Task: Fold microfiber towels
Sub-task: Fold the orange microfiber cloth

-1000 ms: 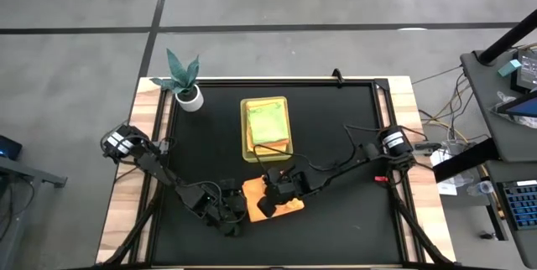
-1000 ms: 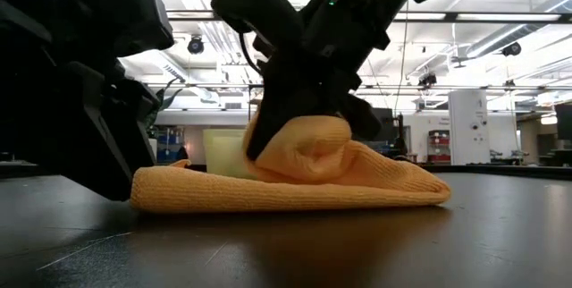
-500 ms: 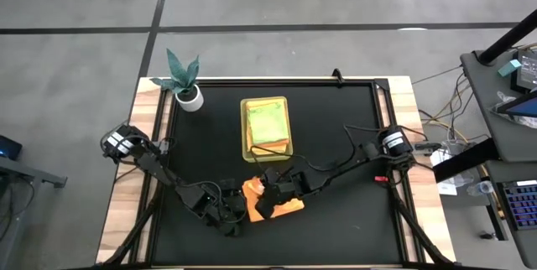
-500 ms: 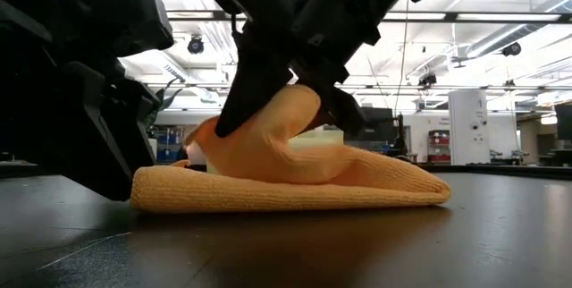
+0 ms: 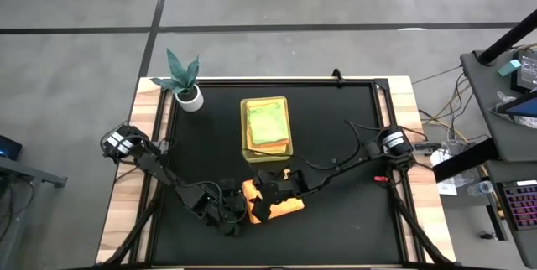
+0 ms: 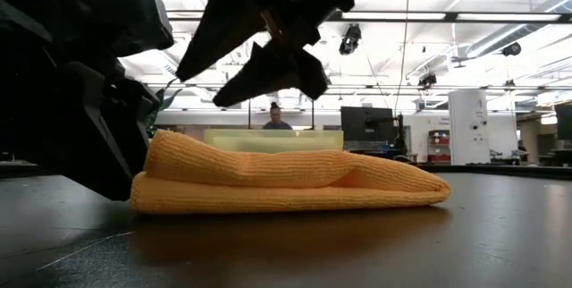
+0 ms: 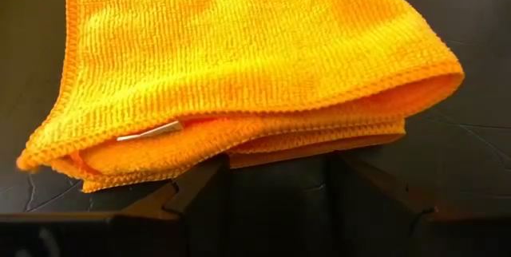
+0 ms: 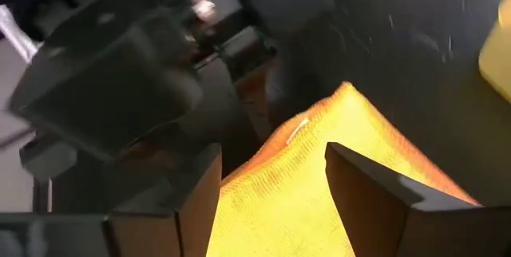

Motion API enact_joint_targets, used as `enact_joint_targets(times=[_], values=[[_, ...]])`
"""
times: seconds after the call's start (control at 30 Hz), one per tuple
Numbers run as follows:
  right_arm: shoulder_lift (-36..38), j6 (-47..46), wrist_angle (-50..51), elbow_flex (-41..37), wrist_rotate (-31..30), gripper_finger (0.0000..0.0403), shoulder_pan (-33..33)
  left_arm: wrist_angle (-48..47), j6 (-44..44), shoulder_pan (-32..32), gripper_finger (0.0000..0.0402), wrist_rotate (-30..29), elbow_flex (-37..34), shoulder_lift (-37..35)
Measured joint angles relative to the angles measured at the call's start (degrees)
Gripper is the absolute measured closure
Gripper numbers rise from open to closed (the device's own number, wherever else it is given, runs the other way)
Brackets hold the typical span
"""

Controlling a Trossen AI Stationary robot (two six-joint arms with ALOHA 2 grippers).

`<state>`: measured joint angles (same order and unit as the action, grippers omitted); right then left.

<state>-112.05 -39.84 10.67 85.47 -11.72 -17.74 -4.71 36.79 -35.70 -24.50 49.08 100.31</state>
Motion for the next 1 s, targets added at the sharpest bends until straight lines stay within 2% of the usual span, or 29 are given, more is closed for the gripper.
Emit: enact_joint_targets(times=[0.27, 0.37, 0.57, 0.67, 0.8, 1.0], values=[[3.5, 12.5, 4.1, 0.2, -0.7, 0.0189, -3.4, -1.0, -0.1, -0.3, 0.0194, 0.7, 0.0, -0.3], [4.2, 15.3, 9.2, -0.1, -3.8, 0.0197, -5.1, -2.3, -0.1, -0.3, 0.0194, 2.4, 0.0, -1.8], [4.4, 17.2, 20.4, -0.6, -6.6, 0.0242, -7.7, -2.1, -3.3, -0.4, 0.0194, 3.5, 0.9, -5.1], [4.4, 17.0, 22.1, -1.8, -7.1, 0.0271, -8.6, -1.6, -5.6, -0.4, 0.0199, 1.5, 1.9, -5.5], [4.4, 17.0, 21.4, -3.4, -8.5, 0.0319, -9.6, 5.2, -9.9, 0.1, 0.0231, -0.9, 2.2, -4.7], [4.3, 16.9, 15.3, -7.7, -9.3, 0.0387, -9.9, 13.8, -14.6, 0.1, 0.0313, -0.9, 2.0, -0.6]])
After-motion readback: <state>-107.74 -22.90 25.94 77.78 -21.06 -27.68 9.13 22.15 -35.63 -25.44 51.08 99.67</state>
